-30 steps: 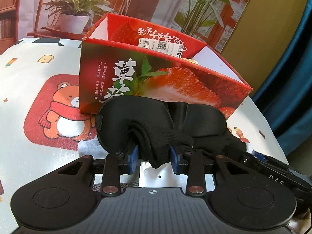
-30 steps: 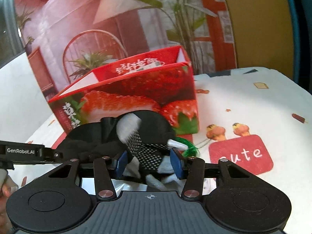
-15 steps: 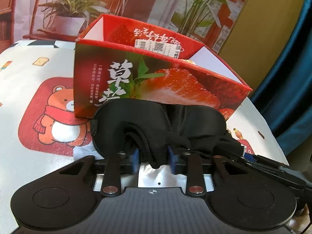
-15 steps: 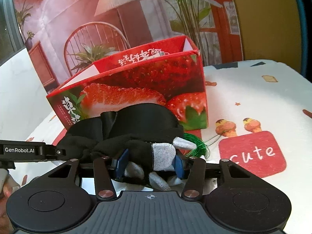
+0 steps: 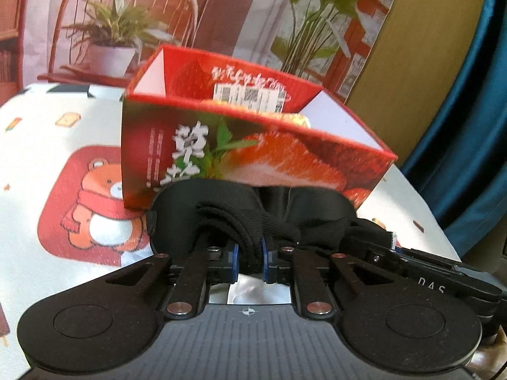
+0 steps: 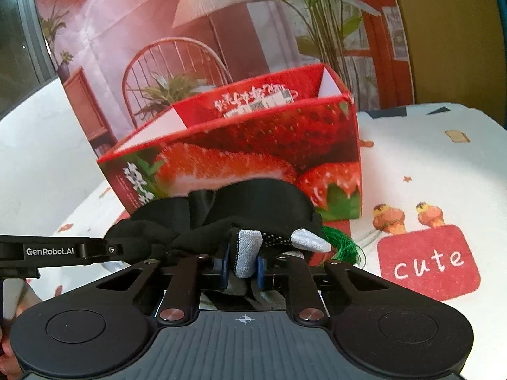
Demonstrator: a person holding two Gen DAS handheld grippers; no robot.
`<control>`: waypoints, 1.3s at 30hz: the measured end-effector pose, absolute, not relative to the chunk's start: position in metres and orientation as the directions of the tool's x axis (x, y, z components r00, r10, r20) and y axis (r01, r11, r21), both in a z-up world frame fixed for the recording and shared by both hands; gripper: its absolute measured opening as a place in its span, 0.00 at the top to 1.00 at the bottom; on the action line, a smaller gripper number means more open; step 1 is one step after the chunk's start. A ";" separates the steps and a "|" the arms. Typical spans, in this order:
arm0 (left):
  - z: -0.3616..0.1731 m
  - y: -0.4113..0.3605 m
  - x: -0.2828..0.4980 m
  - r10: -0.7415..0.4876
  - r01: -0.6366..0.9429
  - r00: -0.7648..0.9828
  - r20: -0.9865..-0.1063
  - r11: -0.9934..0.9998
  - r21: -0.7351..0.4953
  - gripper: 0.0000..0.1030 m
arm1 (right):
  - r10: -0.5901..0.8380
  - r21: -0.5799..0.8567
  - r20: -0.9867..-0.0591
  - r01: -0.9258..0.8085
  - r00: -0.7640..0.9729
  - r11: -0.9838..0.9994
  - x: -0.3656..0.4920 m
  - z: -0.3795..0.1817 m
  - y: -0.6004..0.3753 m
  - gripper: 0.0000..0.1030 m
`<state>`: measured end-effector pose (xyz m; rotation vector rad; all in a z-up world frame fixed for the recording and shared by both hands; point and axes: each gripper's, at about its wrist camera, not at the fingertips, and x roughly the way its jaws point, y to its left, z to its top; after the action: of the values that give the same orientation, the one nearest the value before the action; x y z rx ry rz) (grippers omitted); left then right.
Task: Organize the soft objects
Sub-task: 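Lift the black glove up toward the red box with the left tool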
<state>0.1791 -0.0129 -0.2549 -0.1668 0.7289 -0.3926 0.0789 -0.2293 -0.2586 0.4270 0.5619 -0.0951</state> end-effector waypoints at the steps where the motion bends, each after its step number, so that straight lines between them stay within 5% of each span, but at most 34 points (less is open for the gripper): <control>1: -0.252 -0.013 0.177 -0.405 0.293 0.684 -0.607 0.914 -0.281 0.86 | 0.027 0.369 -0.525 0.199 0.850 0.908 0.078 -0.256 -0.229 0.86; 22: -0.186 -0.003 0.167 -0.407 0.323 0.768 -0.495 0.913 -0.250 0.86 | 0.031 0.327 -0.410 0.115 0.912 0.938 0.085 -0.191 -0.225 0.87; 39: -0.129 -0.010 0.238 -0.383 0.318 0.813 -0.439 0.923 -0.217 0.86 | 0.047 0.249 -0.364 0.048 0.930 0.967 0.173 -0.130 -0.252 0.87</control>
<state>0.2377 -0.0097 -0.1290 -0.1358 0.4969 -0.3754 0.1726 -0.2516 -0.1298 0.2581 0.3767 -0.0007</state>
